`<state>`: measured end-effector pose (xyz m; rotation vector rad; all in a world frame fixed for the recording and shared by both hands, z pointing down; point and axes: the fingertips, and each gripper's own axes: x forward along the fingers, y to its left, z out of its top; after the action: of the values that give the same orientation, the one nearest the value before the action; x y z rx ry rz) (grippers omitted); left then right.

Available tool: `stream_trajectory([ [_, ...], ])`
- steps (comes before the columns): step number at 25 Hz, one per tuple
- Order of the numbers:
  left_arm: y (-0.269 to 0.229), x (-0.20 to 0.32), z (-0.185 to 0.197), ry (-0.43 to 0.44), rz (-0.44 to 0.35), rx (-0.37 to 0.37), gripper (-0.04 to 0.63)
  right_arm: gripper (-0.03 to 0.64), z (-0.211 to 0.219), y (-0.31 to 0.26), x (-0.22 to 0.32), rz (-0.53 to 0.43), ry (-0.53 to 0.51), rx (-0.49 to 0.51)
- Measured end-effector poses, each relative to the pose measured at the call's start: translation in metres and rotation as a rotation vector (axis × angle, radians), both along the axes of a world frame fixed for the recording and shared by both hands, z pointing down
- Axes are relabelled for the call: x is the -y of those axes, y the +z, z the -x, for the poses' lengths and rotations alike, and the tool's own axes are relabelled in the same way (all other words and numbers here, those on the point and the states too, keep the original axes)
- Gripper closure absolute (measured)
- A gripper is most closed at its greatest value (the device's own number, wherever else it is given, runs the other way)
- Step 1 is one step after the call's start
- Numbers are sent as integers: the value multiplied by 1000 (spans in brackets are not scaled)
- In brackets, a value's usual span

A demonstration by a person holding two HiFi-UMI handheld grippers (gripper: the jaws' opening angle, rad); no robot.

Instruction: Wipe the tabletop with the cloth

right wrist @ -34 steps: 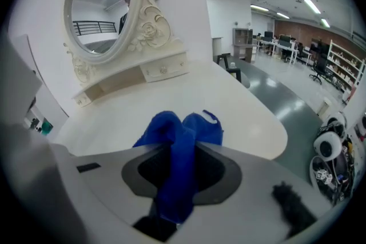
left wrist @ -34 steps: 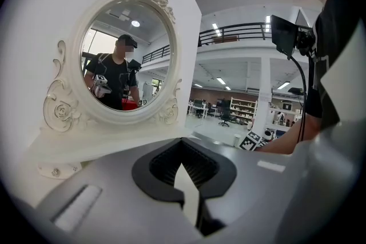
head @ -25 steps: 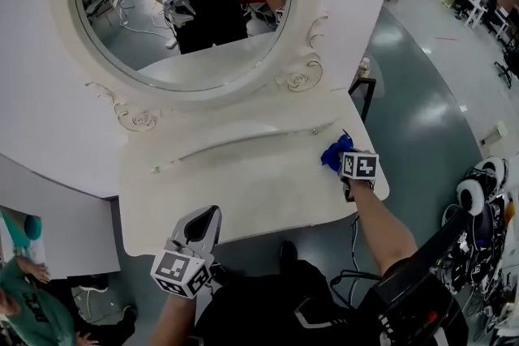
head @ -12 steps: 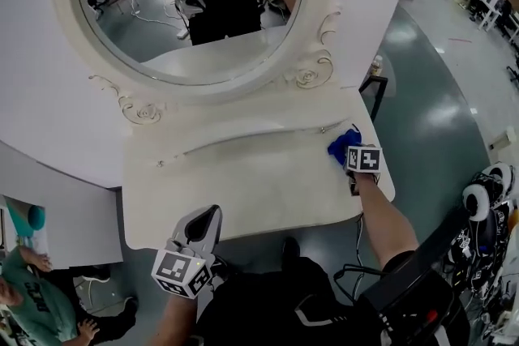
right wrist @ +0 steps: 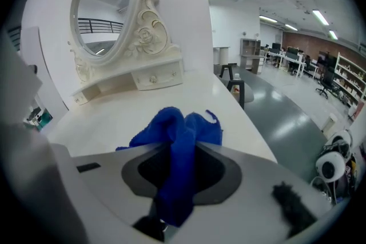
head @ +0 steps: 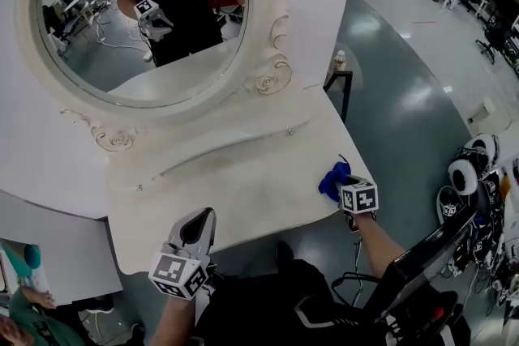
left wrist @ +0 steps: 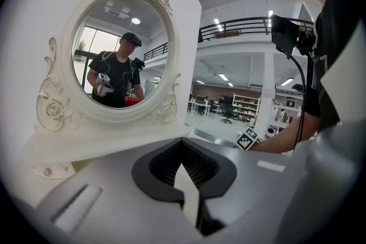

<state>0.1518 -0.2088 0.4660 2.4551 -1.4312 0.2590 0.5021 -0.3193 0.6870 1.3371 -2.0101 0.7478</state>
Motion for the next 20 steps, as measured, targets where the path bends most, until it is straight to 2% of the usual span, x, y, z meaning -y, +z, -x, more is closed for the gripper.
stream_trajectory([
  [6, -2, 11, -20, 41, -8, -4, 589, 511, -12, 1, -37, 26, -14, 20],
  [10, -3, 13, -31, 48, -10, -3, 589, 511, -18, -1, -30, 49, -1, 38],
  [17, -2, 9, -31, -16, 3, 12, 589, 511, 1, -31, 78, -76, -27, 67],
  [20, -1, 7, -29, -50, 7, 20, 589, 511, 9, -38, 127, -106, -33, 51],
])
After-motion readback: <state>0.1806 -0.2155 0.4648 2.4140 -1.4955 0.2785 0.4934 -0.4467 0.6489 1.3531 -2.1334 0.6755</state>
